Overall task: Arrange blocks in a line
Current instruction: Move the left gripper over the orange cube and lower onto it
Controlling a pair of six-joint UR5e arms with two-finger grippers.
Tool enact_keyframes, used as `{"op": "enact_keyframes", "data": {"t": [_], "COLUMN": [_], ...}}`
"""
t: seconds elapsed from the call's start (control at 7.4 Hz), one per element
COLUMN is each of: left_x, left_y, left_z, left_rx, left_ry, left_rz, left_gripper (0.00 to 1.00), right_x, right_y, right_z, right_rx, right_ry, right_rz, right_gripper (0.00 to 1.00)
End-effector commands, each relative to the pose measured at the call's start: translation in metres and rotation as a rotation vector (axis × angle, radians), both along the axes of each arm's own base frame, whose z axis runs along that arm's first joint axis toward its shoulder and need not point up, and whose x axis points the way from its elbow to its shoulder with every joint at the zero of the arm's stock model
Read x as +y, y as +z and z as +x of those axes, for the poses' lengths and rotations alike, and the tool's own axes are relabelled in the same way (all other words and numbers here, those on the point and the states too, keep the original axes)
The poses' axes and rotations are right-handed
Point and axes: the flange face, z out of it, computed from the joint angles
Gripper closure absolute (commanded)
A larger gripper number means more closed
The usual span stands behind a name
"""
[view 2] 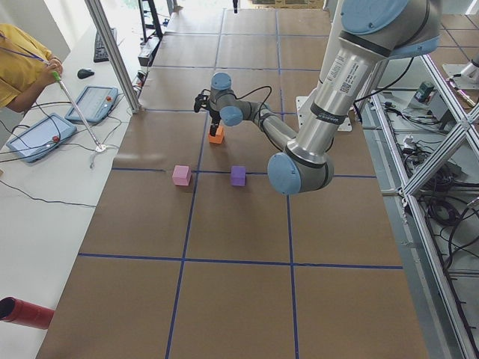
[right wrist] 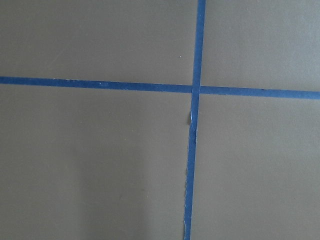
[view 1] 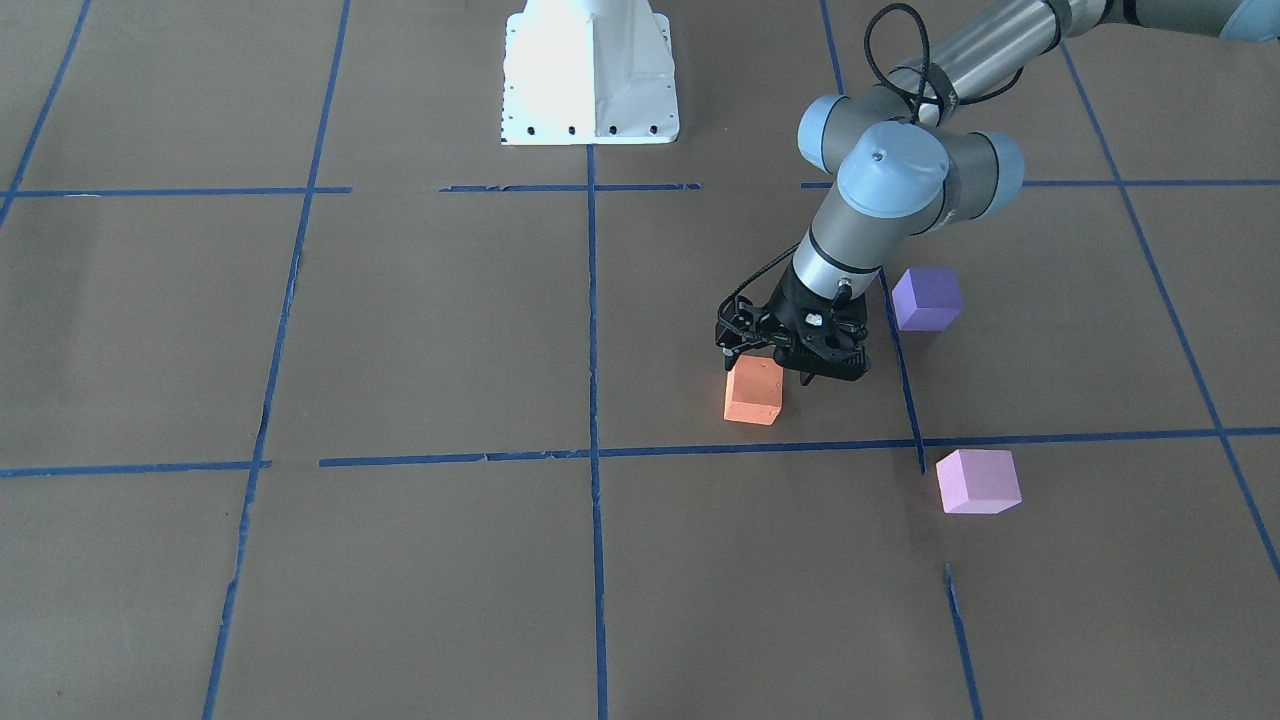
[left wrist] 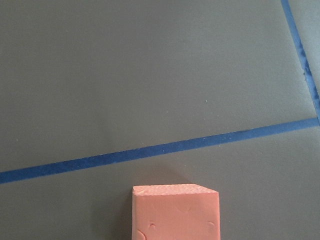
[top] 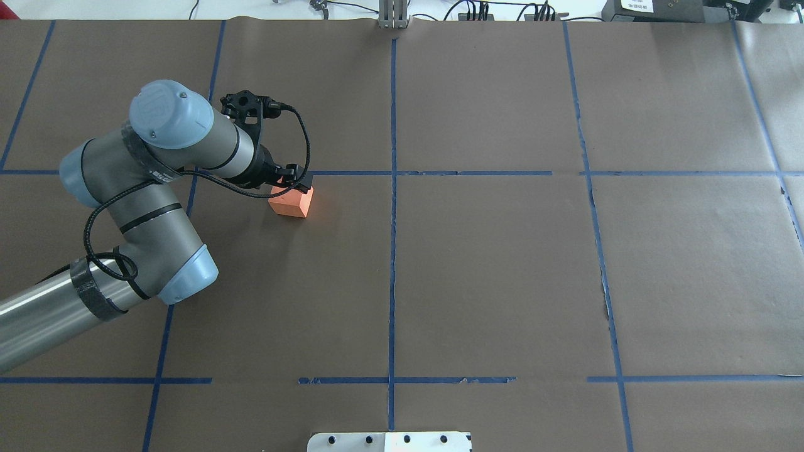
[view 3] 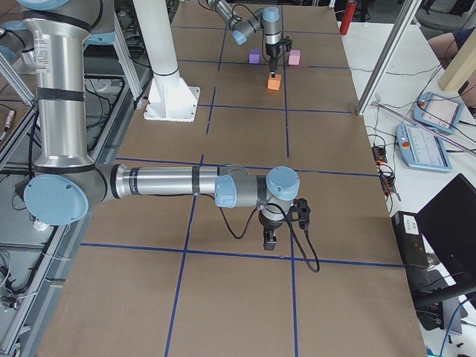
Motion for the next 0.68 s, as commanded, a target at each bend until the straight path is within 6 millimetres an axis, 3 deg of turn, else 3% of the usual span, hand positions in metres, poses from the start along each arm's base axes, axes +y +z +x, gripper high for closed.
{"op": "enact_keyframes", "data": {"t": [0.0, 0.54], "left_x": [0.002, -0.002], "left_y": [-0.005, -0.014], "left_z": [0.008, 0.020], "left_rx": [-0.025, -0.119], "left_ry": [-0.018, -0.013], "left_rz": [0.003, 0.079], "left_gripper": [0.00, 0.00], "right_x": [0.000, 0.000], "right_y": [0.000, 0.000], "right_z": [0.000, 0.000], "right_rx": [0.000, 0.000], "right_ry": [0.000, 0.000], "right_rz": [-0.001, -0.001], "right_gripper": [0.00, 0.00]}}
